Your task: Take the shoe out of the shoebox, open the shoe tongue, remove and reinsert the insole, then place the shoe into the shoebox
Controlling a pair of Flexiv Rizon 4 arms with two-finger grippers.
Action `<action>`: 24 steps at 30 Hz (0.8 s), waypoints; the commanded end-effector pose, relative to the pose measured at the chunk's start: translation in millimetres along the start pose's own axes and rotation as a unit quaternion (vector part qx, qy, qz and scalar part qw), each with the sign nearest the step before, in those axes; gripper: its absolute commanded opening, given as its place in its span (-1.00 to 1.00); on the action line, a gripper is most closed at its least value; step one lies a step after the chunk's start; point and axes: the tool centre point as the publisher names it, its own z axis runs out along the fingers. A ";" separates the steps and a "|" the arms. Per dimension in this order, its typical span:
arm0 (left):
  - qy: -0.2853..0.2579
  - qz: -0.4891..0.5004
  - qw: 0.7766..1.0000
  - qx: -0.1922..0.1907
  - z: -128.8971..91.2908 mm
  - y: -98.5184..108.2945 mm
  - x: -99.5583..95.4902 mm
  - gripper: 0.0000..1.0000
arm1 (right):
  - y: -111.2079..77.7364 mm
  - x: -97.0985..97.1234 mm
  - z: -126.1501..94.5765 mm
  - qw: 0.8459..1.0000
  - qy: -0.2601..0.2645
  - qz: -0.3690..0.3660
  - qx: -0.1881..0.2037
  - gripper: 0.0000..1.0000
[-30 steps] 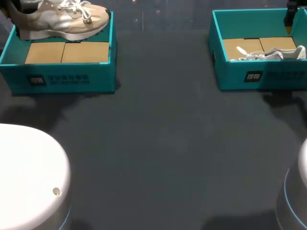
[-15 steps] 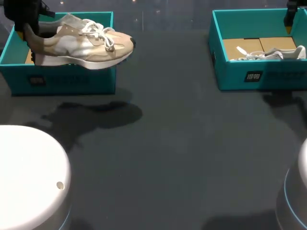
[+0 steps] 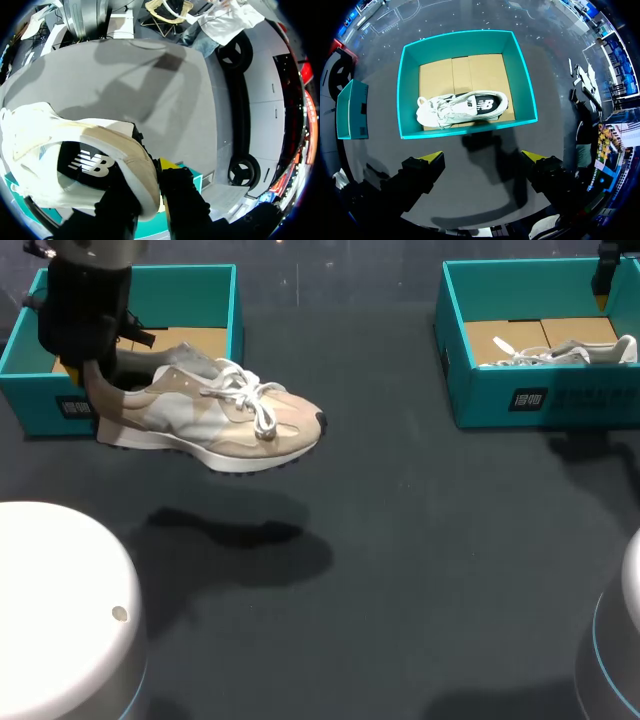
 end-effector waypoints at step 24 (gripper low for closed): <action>0.015 0.014 0.998 -0.061 25.0 -33.9 -54.1 -1.00 | -0.3 0.3 0.1 1.000 -0.001 0.000 0.000 1.00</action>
